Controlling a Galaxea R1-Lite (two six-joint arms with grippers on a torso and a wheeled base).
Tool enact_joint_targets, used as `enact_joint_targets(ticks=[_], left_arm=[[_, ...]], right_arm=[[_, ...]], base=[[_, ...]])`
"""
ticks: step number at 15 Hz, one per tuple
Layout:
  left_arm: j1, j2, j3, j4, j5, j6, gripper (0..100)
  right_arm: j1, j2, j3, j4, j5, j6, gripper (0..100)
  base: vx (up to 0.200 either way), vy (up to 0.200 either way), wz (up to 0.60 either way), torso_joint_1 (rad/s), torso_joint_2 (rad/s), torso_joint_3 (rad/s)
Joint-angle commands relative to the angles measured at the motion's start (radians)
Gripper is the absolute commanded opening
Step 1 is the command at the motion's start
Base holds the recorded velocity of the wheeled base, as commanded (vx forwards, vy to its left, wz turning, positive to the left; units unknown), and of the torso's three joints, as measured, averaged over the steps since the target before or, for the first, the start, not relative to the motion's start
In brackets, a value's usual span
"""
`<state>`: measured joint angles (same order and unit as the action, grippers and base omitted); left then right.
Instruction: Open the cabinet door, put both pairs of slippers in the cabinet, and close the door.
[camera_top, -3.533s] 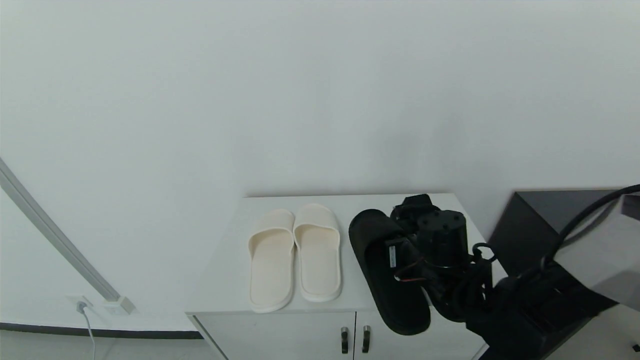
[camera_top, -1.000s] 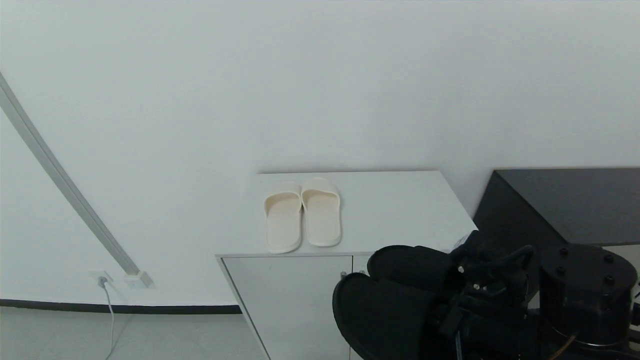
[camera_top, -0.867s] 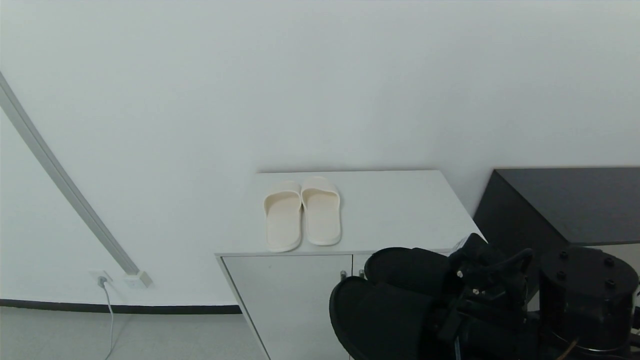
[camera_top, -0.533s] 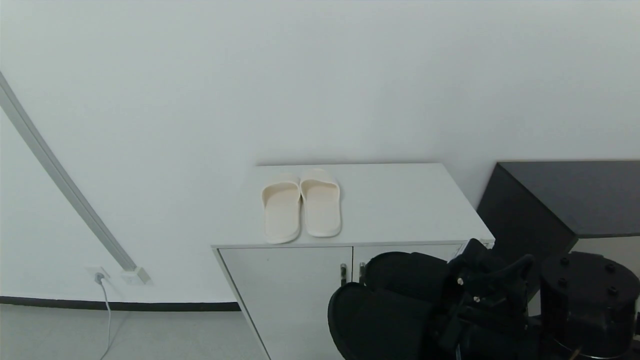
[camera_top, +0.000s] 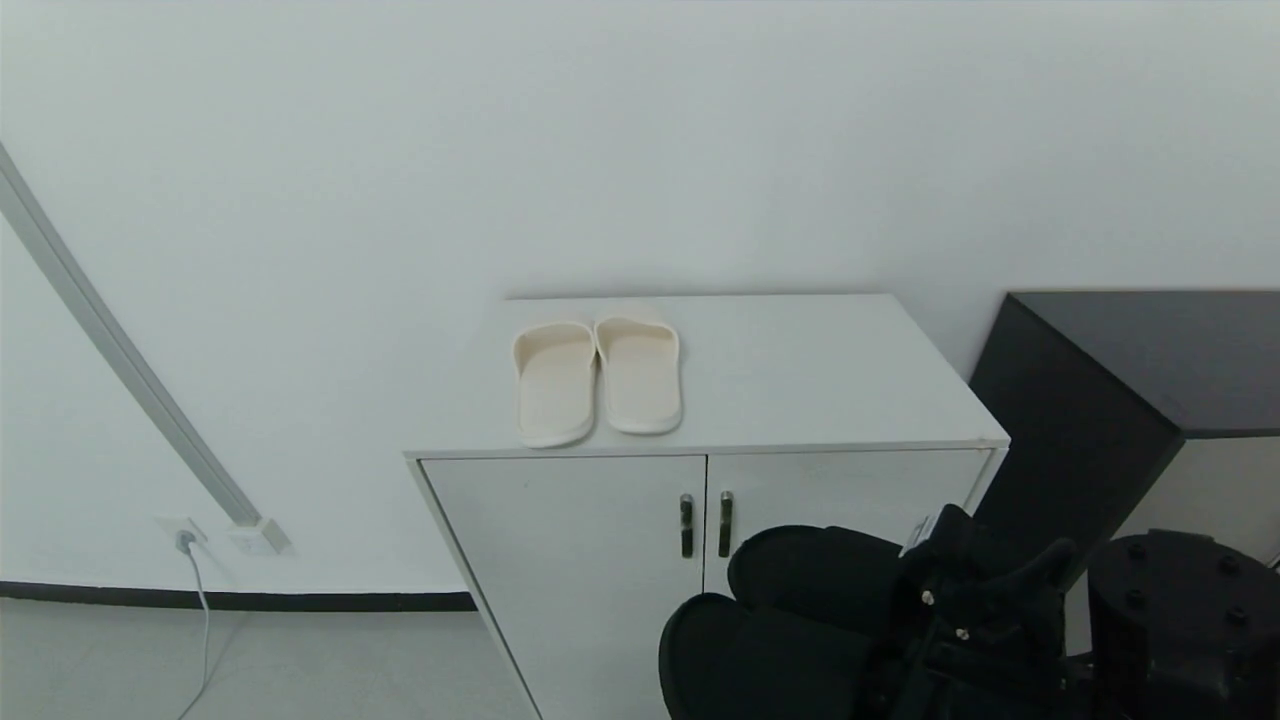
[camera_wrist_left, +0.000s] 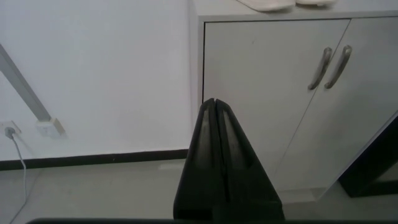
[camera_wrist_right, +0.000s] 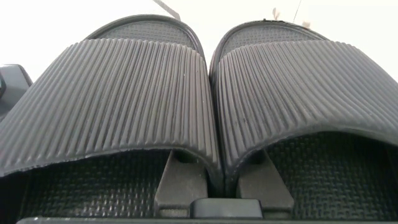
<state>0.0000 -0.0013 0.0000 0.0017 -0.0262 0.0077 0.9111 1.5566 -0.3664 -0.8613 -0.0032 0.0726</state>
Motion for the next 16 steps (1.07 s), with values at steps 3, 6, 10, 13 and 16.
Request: enact_joint_targets(ticks=[3, 6, 10, 13, 16], left_arm=[[0.0, 0.001, 0.0, 0.0, 0.0, 0.0, 100], [0.0, 0.001, 0.0, 0.0, 0.0, -0.002, 100], [0.0, 0.001, 0.0, 0.0, 0.0, -0.002, 100], [-0.002, 0.001, 0.0, 0.0, 0.0, 0.0, 100], [-0.002, 0.001, 0.0, 0.0, 0.0, 0.0, 100]], right_arm=[[0.028, -0.016, 0.023, -0.001, -0.001, 0.001, 0], [0.028, -0.021, 0.03, -0.001, -0.003, 0.001, 0], [0.028, -0.027, 0.037, -0.001, -0.004, 0.0, 0], [0.029, -0.029, 0.044, -0.001, -0.003, 0.0, 0], [0.029, -0.026, 0.043, -0.001, -0.003, 0.0, 0]], base=[[0.0, 0.0, 0.0, -0.232, 0.55, 0.318], [0.0, 0.0, 0.0, -0.219, 0.53, 0.313], [0.0, 0.0, 0.0, -0.2, 0.52, 0.319], [0.0, 0.0, 0.0, -0.178, 0.5, 0.317], [0.0, 0.0, 0.0, -0.154, 0.48, 0.313]])
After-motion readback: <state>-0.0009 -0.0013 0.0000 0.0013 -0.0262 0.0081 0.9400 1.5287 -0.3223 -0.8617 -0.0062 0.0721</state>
